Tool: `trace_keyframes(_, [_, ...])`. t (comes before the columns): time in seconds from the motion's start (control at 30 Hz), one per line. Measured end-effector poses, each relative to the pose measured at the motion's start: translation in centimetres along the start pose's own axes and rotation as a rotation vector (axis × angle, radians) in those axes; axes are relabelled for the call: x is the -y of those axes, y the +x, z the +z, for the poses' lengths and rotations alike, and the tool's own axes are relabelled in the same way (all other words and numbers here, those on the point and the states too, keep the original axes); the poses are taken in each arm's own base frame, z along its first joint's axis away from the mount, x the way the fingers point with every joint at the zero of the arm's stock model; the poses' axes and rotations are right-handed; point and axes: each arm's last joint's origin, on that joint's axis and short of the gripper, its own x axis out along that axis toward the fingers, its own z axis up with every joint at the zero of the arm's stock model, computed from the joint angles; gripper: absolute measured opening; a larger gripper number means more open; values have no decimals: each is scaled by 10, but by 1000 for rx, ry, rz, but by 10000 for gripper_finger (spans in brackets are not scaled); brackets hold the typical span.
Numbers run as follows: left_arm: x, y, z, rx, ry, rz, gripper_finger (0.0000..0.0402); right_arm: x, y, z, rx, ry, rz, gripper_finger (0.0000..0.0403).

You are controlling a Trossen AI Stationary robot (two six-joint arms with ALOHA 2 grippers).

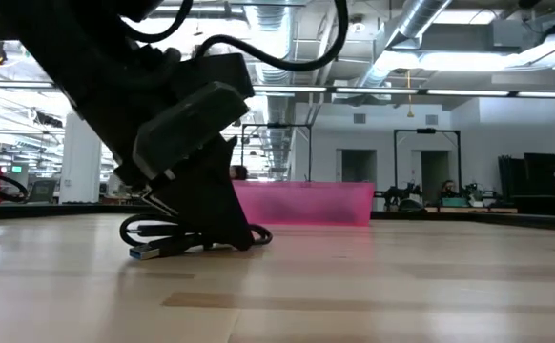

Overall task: Pick and place USB-C Cables
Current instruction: Put the black charger cable into the pink bin

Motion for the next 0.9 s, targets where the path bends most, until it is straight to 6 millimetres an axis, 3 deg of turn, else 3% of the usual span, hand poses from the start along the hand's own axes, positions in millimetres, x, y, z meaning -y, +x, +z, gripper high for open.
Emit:
trace_keyframes(0.23, [2, 2, -3, -47, -52, -29, 19, 0, 0, 1, 28, 0, -10, 249])
trace_keyframes(0.37, [2, 0, 0, -59, -73, -50, 11, 0, 1, 3, 49, 10, -12, 249])
trace_keyframes(0.57, [2, -22, 22, -54, -68, -73, 3, -6, 0, 5, 73, 7, 43, 249])
trace_keyframes(0.67, [0, -46, 49, 37, -128, -125, 2, -9, 0, 7, 87, 4, 63, 249])
trace_keyframes(0.9, [-26, -107, 90, 201, -157, -150, 2, -11, 4, 18, 143, 28, 83, 249])
